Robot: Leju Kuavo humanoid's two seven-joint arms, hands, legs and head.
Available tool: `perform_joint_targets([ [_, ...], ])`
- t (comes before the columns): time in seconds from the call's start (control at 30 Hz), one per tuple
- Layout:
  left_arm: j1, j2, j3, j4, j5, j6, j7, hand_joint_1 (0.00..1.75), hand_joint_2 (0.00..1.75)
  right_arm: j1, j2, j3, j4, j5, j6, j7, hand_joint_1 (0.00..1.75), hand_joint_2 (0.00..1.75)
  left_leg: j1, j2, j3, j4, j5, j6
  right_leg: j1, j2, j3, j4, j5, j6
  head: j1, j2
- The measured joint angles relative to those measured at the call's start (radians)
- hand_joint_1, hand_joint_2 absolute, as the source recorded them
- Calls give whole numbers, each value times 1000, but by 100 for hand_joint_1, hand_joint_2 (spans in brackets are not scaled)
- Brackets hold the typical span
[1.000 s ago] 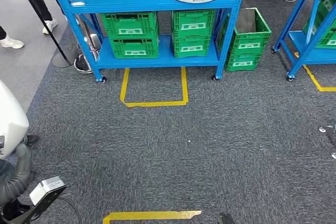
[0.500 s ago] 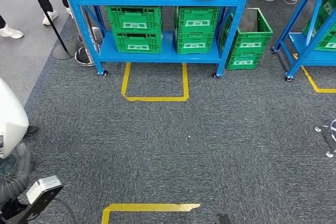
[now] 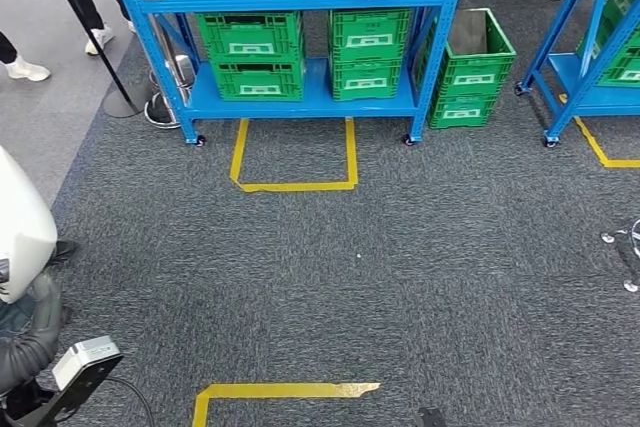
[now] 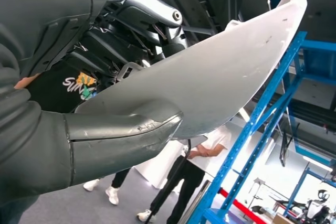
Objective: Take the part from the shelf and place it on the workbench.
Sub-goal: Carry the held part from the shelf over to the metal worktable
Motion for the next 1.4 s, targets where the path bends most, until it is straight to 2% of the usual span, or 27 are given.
perform_joint_targets([
  [0.13,0,0,-2,0,0,0,0,175,175,0,0,0,0,0,0,0,0,0,3,0,-2,-1,2,-15,2,0,-5,2,1,-1,0,0],
  [0.27,1,0,-3,0,0,0,0,175,175,0,0,-2,0,-12,4,-5,0,0,3,0,-4,-1,1,-21,2,0,-14,2,0,-2,1,0],
  [0.63,12,0,-3,0,-5,0,7,175,175,-1,0,-26,-1,-32,4,-54,0,0,1,0,-13,5,1,-21,0,0,-10,2,5,1,1,0],
  [1.27,23,-2,-3,-1,-10,0,6,175,175,-10,0,-70,-7,-56,-4,-67,0,0,1,0,-14,5,2,-20,0,0,-12,2,6,2,1,0],
  [1.33,25,-2,-3,-2,-10,0,6,175,175,-12,1,-70,-7,-55,-7,-66,0,0,-2,-1,-15,6,2,-13,-4,-2,-8,-5,11,8,0,0],
  [1.4,26,-3,-2,-5,-10,0,5,175,175,-14,2,-71,-8,-53,-11,-66,0,0,0,-4,-3,-22,16,3,-4,-5,-5,-14,11,18,0,0],
])
